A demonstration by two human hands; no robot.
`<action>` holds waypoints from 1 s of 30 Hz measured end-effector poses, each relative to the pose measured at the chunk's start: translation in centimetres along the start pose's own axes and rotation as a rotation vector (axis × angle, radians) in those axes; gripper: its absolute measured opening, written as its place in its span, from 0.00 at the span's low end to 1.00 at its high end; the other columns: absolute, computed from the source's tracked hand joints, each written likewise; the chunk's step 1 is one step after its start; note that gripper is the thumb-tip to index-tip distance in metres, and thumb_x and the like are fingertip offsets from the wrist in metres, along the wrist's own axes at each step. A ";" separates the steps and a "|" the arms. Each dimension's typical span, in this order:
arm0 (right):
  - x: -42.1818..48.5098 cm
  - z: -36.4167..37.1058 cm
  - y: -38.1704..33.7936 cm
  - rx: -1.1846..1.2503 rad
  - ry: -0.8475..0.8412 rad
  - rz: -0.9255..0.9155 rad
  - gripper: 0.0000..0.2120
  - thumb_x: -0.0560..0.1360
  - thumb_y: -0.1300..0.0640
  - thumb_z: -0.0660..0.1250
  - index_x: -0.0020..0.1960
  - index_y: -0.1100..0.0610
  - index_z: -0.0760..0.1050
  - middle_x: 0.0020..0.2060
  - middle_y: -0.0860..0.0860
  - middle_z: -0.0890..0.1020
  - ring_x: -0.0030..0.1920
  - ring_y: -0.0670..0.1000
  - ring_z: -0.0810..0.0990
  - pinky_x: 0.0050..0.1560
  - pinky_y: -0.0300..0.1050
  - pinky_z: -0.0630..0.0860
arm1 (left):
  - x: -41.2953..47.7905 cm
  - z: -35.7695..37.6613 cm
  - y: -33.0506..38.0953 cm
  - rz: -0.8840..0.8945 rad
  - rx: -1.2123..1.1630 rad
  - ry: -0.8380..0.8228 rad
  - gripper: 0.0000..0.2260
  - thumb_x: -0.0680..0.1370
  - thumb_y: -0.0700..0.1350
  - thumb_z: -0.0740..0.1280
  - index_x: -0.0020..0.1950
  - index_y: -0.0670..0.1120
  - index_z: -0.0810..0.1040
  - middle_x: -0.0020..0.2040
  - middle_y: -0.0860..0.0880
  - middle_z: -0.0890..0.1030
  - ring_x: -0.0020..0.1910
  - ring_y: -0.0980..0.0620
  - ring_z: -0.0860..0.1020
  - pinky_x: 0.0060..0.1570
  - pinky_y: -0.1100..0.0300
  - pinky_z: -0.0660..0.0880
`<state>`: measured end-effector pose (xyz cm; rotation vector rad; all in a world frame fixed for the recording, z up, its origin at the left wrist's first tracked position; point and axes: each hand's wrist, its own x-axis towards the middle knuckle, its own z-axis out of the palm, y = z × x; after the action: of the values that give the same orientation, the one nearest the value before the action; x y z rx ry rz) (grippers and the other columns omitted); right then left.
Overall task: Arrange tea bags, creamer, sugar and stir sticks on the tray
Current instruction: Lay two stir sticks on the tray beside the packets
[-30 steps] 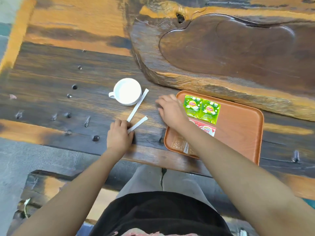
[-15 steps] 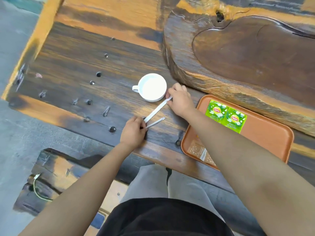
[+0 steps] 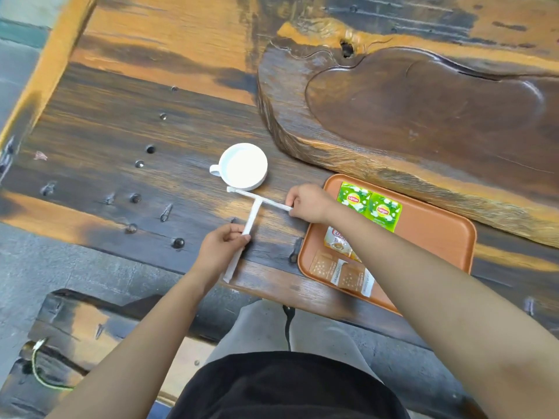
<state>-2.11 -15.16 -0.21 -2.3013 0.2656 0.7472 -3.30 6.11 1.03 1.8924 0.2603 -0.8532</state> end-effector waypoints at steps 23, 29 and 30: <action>-17.8 3.7 15.3 0.809 0.610 0.613 0.11 0.72 0.59 0.67 0.32 0.51 0.72 0.26 0.47 0.75 0.33 0.50 0.74 0.36 0.40 0.70 | -2.3 13.8 8.7 -0.081 -0.185 -0.393 0.04 0.76 0.37 0.64 0.49 0.42 0.77 0.35 0.48 0.85 0.32 0.55 0.83 0.31 0.65 0.79; -17.7 5.1 14.7 0.650 0.525 0.735 0.10 0.71 0.60 0.63 0.32 0.53 0.70 0.43 0.57 0.83 0.47 0.58 0.80 0.46 0.44 0.74 | -3.2 14.7 8.9 -0.099 -0.186 -0.364 0.04 0.76 0.36 0.63 0.45 0.42 0.77 0.27 0.51 0.84 0.27 0.57 0.82 0.26 0.67 0.77; -17.9 5.1 14.7 0.621 0.524 0.741 0.09 0.71 0.60 0.63 0.33 0.53 0.70 0.45 0.57 0.83 0.48 0.58 0.80 0.45 0.44 0.73 | -3.3 14.8 8.9 -0.107 -0.188 -0.361 0.04 0.76 0.36 0.63 0.46 0.42 0.76 0.27 0.51 0.84 0.27 0.57 0.82 0.25 0.67 0.77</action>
<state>-24.48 -22.87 -0.99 -1.7208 1.4241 0.2911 -7.67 -10.21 5.81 1.5297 0.2120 -1.1820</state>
